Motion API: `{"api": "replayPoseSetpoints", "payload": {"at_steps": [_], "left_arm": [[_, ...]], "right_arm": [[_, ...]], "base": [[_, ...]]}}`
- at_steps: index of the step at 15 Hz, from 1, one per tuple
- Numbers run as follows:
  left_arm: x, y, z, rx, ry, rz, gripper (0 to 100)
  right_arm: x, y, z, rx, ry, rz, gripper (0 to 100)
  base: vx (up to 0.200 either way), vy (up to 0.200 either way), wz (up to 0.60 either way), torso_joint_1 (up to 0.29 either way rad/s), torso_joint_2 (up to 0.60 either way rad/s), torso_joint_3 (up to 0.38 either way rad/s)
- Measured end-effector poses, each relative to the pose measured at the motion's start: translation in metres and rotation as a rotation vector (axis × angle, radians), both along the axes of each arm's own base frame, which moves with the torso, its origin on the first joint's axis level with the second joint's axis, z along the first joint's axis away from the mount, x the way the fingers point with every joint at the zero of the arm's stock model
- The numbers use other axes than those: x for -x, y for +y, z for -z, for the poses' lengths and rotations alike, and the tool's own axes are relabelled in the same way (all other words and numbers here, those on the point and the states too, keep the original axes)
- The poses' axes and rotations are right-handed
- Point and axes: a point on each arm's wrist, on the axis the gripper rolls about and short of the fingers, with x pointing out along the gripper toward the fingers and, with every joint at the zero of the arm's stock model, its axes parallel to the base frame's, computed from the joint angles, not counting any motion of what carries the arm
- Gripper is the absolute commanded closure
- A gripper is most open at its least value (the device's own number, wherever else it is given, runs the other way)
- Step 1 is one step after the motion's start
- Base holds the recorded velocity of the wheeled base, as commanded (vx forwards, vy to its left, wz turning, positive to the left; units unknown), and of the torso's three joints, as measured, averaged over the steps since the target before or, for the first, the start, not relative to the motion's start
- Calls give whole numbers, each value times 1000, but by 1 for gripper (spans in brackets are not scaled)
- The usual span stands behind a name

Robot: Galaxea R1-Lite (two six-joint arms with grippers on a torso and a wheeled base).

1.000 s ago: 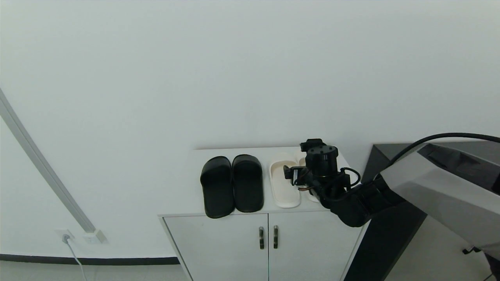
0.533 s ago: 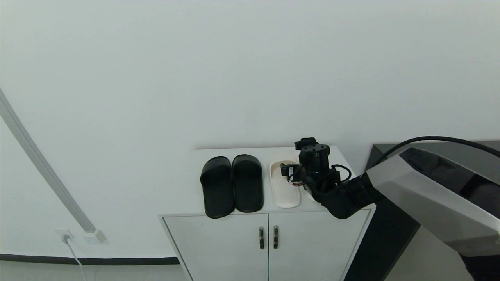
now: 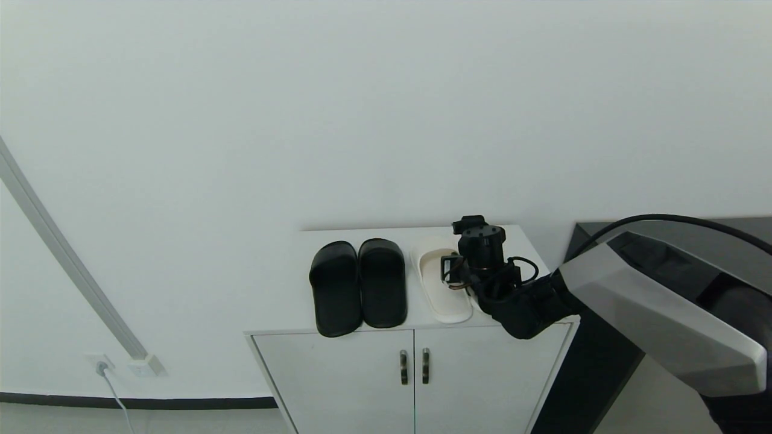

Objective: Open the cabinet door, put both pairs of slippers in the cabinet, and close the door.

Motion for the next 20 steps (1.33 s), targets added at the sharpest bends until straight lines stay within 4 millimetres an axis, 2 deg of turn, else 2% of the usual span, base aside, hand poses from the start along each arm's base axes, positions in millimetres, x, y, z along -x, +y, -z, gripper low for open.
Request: {"api": "replayPoseSetpoints", "payload": {"at_steps": [5, 9, 12, 15, 20], "left_arm": [[0, 0, 0, 0, 0, 1, 100], [0, 0, 0, -1, 0, 0, 100], [0, 0, 0, -1, 0, 0, 100], [0, 0, 0, -1, 0, 0, 100], [0, 0, 0, -2, 0, -2, 100]], "right_arm": [[4, -2, -6, -2, -4, 2, 100], [29, -15, -34, 2, -9, -11, 100], [69, -32, -60, 1, 5, -83, 100], [122, -52, -77, -12, 34, -228, 100], [210, -81, -86, -32, 89, -536, 100]], "base": [[0, 0, 0, 0, 0, 0], [0, 0, 0, 0, 0, 0], [0, 0, 0, 0, 0, 0], [0, 0, 0, 0, 0, 0], [0, 0, 0, 0, 0, 0]]}}
